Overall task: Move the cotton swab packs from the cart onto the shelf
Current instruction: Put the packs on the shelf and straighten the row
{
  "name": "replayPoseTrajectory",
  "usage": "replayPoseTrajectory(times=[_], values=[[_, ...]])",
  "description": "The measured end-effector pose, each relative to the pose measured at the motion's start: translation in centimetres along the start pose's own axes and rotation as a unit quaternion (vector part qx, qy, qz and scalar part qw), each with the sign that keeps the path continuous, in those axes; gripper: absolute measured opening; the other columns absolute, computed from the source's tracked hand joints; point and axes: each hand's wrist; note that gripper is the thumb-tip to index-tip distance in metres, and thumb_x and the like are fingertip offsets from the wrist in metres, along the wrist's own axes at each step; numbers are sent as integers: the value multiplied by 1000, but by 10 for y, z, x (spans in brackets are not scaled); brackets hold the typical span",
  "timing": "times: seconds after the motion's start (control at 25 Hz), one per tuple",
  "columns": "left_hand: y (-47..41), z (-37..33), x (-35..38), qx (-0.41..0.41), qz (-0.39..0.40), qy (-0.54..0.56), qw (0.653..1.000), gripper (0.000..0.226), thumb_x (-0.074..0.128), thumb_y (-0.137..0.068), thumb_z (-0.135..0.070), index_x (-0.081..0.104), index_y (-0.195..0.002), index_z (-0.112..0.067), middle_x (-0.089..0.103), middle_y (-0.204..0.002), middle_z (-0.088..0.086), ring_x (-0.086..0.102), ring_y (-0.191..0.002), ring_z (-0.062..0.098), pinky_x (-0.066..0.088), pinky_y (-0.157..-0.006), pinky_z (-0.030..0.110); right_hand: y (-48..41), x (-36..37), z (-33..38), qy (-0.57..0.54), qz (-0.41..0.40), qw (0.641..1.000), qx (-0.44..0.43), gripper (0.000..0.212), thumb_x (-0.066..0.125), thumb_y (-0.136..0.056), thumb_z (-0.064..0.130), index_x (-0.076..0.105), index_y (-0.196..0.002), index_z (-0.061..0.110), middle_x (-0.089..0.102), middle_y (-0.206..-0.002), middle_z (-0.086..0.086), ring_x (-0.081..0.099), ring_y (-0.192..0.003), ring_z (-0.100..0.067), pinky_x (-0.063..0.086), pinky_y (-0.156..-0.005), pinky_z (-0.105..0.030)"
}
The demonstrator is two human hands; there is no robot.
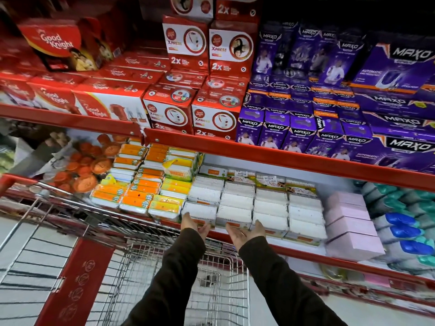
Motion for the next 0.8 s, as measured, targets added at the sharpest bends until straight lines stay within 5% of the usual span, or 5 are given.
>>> replayPoseTrajectory(times=[0.4,0.52,0.6,0.72,0.8], values=[[-2,-14,7,-22,27,-55,998,57,48,-101,-35,30,-150,-13,35,-153,19,56,-119,40,53,-91,41,4,6,-5,26,-19,999,-23,70,53,-96,47,28,-149,8,35,-150,-27,44,-133,-46,44,-107,-54],[4,1,1,208,-28,-253,944,29,55,-98,-20,46,-124,-10,49,-134,23,56,-112,34,50,-98,45,18,1,-13,246,1,965,-85,43,53,-100,26,44,-137,7,53,-131,-18,56,-118,-41,49,-99,-48],[5,13,-3,434,11,-456,777,15,57,-95,-16,50,-108,-16,53,-124,16,55,-105,26,46,-97,38,20,-4,-13,466,5,838,-283,16,56,-97,13,57,-112,16,60,-113,-8,62,-97,-25,55,-89,-43],[-7,21,14,510,64,-684,517,46,47,-97,-24,41,-141,-18,37,-154,6,32,-145,31,21,-120,38,7,-7,11,732,-37,411,-541,27,52,-94,15,53,-118,28,56,-125,1,53,-116,-22,45,-101,-39],[-21,23,25,485,62,-769,413,64,34,-100,-33,11,-158,-19,1,-167,1,0,-155,25,-2,-123,41,-7,-6,34,804,-75,305,-504,50,41,-99,31,30,-148,27,28,-159,4,24,-147,-29,17,-120,-48]])
Point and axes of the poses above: each hand's wrist, its own y-axis away from the middle knuckle, its own x-axis out of the palm, z = x × y
